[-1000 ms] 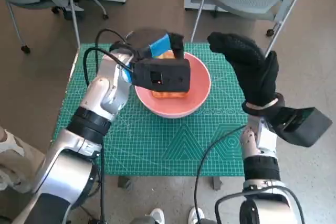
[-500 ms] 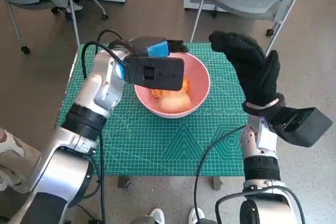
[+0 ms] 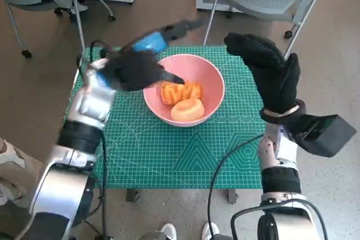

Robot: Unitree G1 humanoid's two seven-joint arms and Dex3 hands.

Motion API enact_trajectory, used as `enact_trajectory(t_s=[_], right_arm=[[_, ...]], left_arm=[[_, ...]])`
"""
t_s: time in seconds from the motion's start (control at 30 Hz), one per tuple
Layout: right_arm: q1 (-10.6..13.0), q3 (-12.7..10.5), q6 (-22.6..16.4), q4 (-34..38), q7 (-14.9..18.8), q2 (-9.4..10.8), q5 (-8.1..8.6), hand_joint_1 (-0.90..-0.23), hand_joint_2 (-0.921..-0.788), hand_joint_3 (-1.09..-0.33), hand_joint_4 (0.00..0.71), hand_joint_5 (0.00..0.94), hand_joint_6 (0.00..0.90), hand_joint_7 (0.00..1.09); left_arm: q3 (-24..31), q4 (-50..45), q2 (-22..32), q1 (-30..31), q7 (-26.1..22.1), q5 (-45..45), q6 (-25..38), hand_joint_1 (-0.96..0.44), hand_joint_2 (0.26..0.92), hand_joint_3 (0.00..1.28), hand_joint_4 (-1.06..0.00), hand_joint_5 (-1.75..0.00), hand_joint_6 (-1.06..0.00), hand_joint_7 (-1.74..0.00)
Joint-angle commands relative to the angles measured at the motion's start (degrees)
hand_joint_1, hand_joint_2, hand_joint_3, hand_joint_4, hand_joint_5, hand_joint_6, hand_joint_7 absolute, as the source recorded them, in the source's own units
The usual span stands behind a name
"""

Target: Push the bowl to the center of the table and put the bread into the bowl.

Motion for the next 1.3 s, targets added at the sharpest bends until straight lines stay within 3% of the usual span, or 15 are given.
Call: enact_trajectory(t_s=[0.03, 0.27, 0.47, 0.7, 1.03, 1.3], right_arm=[[0.1, 0.6, 1.3, -1.2, -0.9, -0.5, -0.64, -0.672, -0.921, -0.885, 0.084, 0.002, -0.001, 0.28], [-0.8, 1.4, 2.2, -2.7, -2.0, -0.9, -1.75, -0.674, -0.921, -0.889, 0.083, 0.001, -0.001, 0.28], [-2.0, 2.2, 2.8, -3.2, -2.9, -1.6, -2.85, -0.676, -0.921, -0.892, 0.083, 0.001, -0.001, 0.29], [-3.1, 2.8, 2.6, -2.9, -4.1, -2.4, -4.16, -0.683, -0.921, -0.888, 0.069, 0.0, -0.001, 0.29], [-4.3, 3.0, 2.2, -1.5, -5.0, -3.2, -5.09, -0.677, -0.921, -0.882, 0.051, 0.0, -0.001, 0.26], [-4.3, 3.2, 1.8, -1.1, -5.7, -3.6, -5.92, -0.677, -0.921, -0.877, 0.051, 0.0, -0.001, 0.26]], left_arm=[[6.7, -1.1, -2.9, 3.7, -3.8, -10.9, -3.9, -0.44, 0.802, 0.02, 0.0, 0.0, -0.1, -0.05], [13.0, -1.4, -5.5, 6.7, -7.3, -20.9, -6.2, -0.48, 0.826, 0.02, 0.0, 0.0, -0.12, -0.06], [16.5, -3.2, -7.1, 9.0, -6.6, -25.1, -7.9, -0.53, 0.867, 0.03, 0.0, 0.0, -0.14, -0.07], [16.8, -8.2, -8.5, 11.8, -4.7, -25.9, -6.9, -0.59, 0.916, 0.06, -0.02, -0.01, -0.18, -0.08], [15.1, -15.1, -8.4, 15.1, -5.0, -25.9, -2.7, -0.61, 0.921, 0.1, -0.04, -0.01, -0.2, -0.1], [13.7, -15.5, -7.3, 15.6, -4.9, -23.1, -3.4, -0.61, 0.921, 0.1, -0.05, -0.02, -0.2, -0.1]])
